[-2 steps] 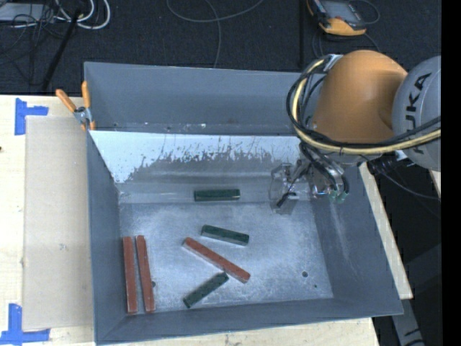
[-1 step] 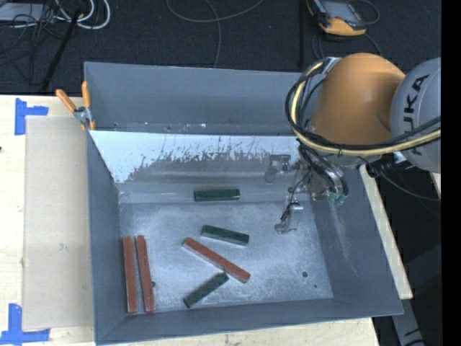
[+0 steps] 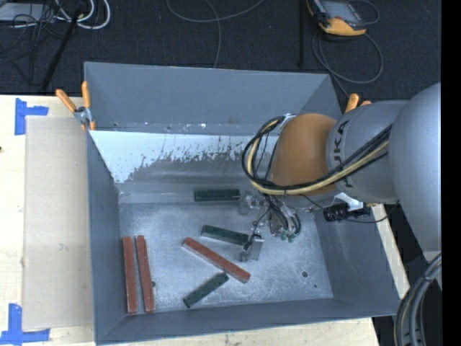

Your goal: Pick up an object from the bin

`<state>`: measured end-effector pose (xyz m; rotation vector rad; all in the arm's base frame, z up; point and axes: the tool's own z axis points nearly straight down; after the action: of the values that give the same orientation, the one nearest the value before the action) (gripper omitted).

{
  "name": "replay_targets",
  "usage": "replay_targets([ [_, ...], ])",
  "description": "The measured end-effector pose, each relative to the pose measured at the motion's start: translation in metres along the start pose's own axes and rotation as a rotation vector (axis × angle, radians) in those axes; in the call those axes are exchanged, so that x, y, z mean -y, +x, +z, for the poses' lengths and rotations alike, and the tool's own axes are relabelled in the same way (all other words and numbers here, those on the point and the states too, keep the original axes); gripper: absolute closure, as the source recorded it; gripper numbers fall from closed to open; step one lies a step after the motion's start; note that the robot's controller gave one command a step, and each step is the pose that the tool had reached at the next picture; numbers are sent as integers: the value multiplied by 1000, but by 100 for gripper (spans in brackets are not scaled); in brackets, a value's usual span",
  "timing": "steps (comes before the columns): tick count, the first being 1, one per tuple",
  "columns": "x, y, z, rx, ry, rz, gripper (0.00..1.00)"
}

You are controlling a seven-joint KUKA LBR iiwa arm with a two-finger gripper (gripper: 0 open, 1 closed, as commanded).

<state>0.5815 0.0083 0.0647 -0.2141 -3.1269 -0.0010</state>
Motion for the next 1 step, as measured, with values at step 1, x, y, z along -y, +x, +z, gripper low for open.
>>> replay_targets([
  [1,0,-2,-5,7,-1,0,100],
])
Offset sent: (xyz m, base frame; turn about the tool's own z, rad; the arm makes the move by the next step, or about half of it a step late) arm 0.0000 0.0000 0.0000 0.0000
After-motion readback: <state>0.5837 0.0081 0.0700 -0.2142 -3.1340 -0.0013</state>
